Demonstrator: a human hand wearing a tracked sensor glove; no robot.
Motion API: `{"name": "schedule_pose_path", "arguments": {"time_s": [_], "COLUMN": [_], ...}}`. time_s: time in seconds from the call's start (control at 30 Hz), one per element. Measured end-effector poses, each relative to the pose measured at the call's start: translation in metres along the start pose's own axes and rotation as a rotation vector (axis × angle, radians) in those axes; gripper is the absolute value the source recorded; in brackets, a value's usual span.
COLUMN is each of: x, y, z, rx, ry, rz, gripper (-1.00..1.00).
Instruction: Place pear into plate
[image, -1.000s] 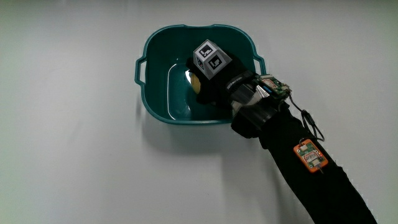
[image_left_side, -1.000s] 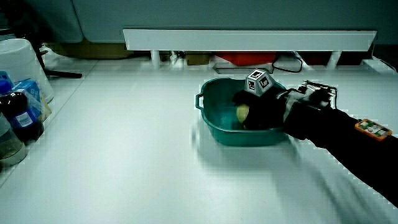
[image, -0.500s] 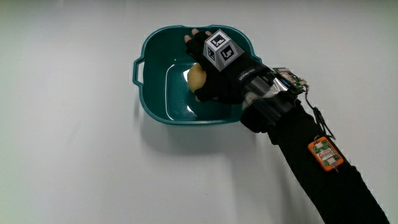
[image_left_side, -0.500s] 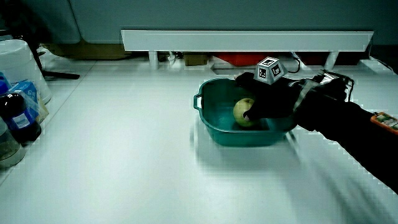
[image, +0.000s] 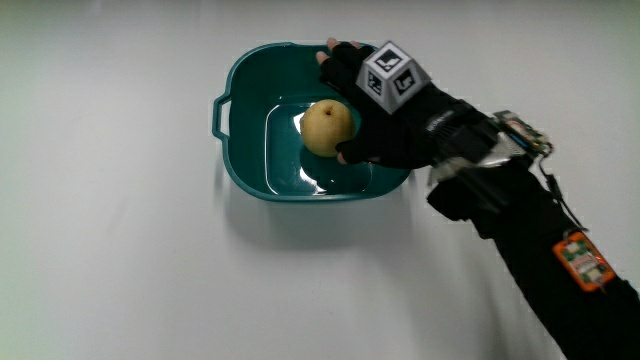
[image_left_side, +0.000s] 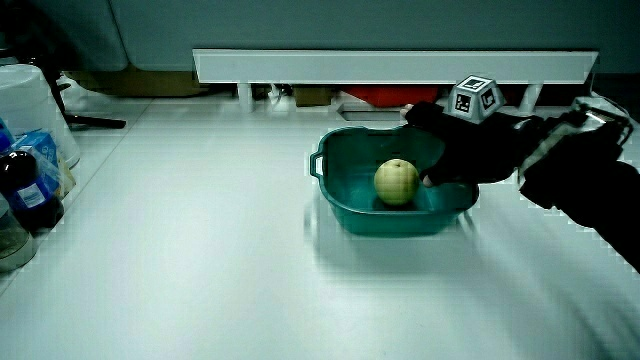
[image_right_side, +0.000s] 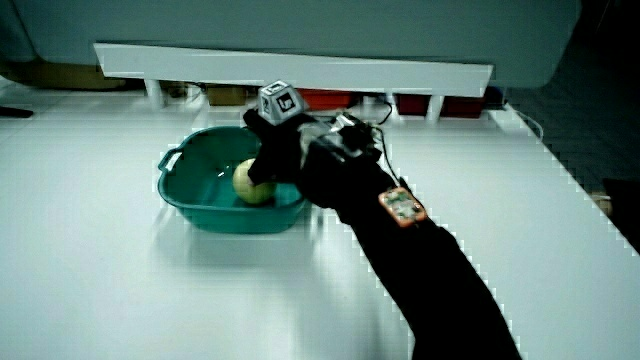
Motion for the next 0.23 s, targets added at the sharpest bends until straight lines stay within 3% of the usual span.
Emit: {"name": "schedule_pose_path", "arguments": {"time_s": [0.03, 0.07, 0.13, 0.23], "x": [0.004, 0.006, 0.013, 0.017], "y": [-0.005, -0.010, -0.022, -0.044], "z": [0.000, 0.001, 0.001, 0.005], "rx": [0.047, 0.034, 0.099, 0.065], "ry": [0.007, -0.008, -0.030, 0.041], "rz": [-0.021, -0.018, -0.061, 0.014], "gripper": [-1.00, -1.00, -1.00, -1.00]}}
